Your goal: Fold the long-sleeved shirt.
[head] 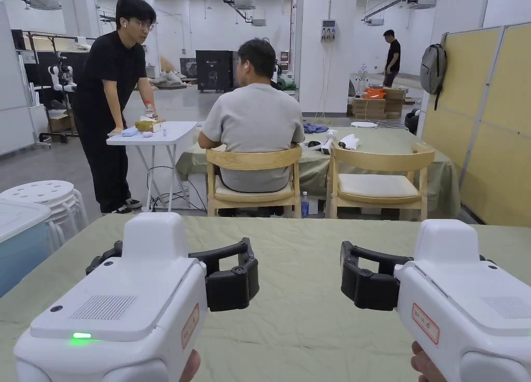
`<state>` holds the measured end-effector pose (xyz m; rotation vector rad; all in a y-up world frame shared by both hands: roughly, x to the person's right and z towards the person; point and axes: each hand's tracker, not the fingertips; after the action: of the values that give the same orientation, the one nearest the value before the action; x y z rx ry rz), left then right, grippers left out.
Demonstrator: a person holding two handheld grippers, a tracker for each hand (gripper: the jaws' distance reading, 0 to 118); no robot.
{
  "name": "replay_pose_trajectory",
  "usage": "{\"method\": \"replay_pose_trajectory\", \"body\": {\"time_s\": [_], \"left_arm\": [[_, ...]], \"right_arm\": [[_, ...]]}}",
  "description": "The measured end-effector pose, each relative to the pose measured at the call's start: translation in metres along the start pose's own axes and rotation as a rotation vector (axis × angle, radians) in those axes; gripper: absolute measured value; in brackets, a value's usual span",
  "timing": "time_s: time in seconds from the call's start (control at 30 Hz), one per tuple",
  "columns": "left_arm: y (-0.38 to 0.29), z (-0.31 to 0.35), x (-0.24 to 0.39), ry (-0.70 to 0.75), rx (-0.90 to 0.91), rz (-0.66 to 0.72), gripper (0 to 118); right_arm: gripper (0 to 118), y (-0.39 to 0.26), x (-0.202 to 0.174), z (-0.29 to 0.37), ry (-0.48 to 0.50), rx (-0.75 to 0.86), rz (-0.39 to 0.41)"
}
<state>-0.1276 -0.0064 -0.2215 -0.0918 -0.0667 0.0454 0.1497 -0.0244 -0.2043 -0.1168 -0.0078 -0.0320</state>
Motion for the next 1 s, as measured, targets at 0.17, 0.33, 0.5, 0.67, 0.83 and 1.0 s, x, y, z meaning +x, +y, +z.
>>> {"method": "replay_pose_trajectory", "body": {"time_s": [0.17,0.33,0.5,0.67,0.83,1.0], "left_arm": [[0.0001,0.0002,0.0009,0.002,0.004,-0.007,118],[-0.0001,0.0014,0.0013,0.001,0.002,-0.010,118],[0.0003,0.0025,0.0008,0.001,0.006,-0.012,118],[-0.0009,0.0024,0.0007,0.005,0.009,-0.008,118],[-0.0021,0.0024,0.0013,-0.007,0.015,-0.005,118],[-0.0021,0.0025,0.0031,-0.009,0.016,-0.021,118]], "right_arm": [[118,-0.0003,0.0011,0.0005,-0.004,-0.002,-0.005],[118,-0.0013,0.0011,-0.0001,-0.012,-0.009,0.002],[118,-0.0020,0.0001,0.0010,-0.020,-0.004,0.009],[118,-0.0022,0.0008,0.0012,-0.012,-0.002,-0.003],[118,-0.0027,0.0018,-0.0004,-0.026,-0.003,0.022],[118,-0.0032,0.0024,-0.0044,-0.058,-0.033,0.024]]}}
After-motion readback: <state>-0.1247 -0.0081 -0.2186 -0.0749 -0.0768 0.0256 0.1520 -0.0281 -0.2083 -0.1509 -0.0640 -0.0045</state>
